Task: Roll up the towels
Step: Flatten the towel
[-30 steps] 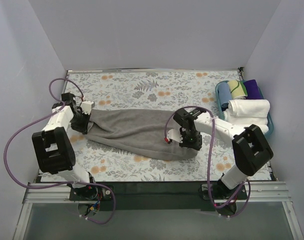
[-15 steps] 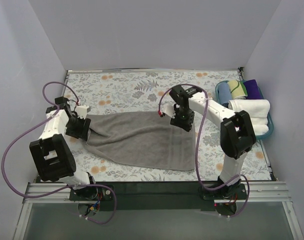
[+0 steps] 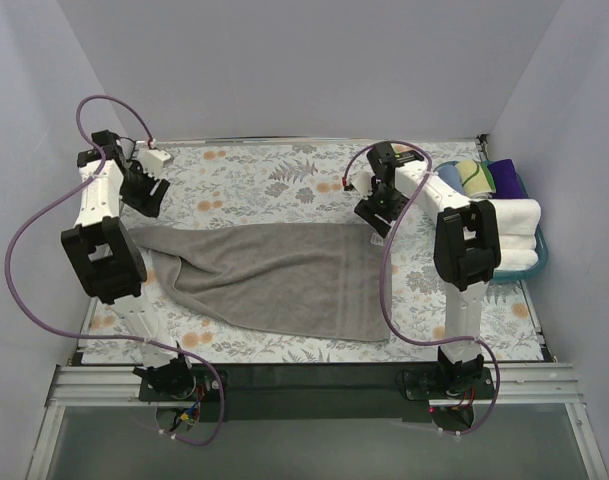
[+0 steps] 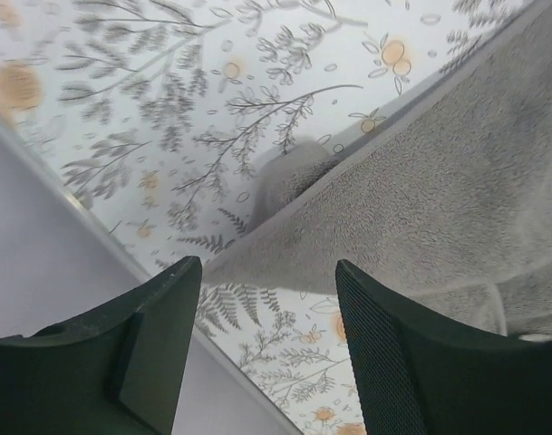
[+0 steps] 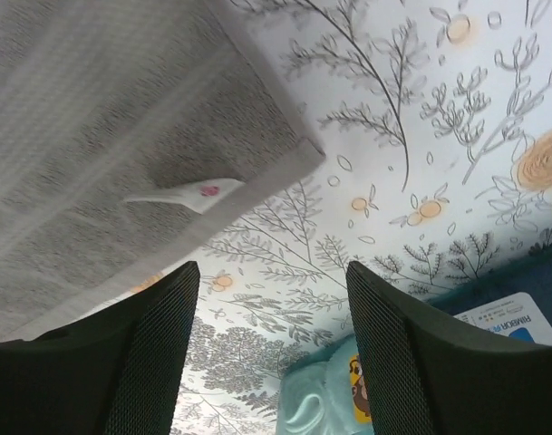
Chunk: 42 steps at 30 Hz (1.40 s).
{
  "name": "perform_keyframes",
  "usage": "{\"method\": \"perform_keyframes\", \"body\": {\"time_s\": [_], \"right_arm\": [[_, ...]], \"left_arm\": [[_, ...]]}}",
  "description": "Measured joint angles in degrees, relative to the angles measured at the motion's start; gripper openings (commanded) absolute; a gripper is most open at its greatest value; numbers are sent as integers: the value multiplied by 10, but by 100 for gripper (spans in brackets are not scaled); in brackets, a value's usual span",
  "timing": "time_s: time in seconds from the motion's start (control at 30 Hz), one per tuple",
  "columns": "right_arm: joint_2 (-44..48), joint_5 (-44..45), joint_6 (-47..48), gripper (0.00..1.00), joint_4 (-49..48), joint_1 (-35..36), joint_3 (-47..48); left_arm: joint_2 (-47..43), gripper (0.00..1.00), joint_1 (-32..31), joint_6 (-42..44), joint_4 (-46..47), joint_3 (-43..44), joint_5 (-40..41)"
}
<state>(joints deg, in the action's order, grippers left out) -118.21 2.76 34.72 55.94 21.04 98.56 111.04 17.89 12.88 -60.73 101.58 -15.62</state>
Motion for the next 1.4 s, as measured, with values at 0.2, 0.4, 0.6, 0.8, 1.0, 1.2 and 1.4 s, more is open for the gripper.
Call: {"method": "perform_keyframes", "body": {"time_s": [0.2, 0.4, 0.6, 0.8, 1.0, 1.2, 1.4], "right_arm": [[0, -30, 7, 60, 4, -28, -32], [-6, -66, -1, 53, 9, -21, -47], [-37, -80, -45, 54, -1, -36, -31], [-41, -93, -97, 54, -38, -68, -13], [-55, -109, -118, 2, -55, -74, -16], [-59, -85, -109, 1, -53, -86, -15], [-59, -2, -69, 1, -54, -149, 38]], "left_arm": [[118, 59, 0, 69, -59, 51, 26], [142, 60, 2, 81, -70, 77, 58], [142, 60, 6, 75, -61, 83, 60], [141, 59, 15, 68, -61, 96, 54], [142, 62, 20, 59, -66, 149, 52], [143, 61, 23, 58, -72, 175, 43], [142, 61, 26, 72, -84, 127, -9]]}}
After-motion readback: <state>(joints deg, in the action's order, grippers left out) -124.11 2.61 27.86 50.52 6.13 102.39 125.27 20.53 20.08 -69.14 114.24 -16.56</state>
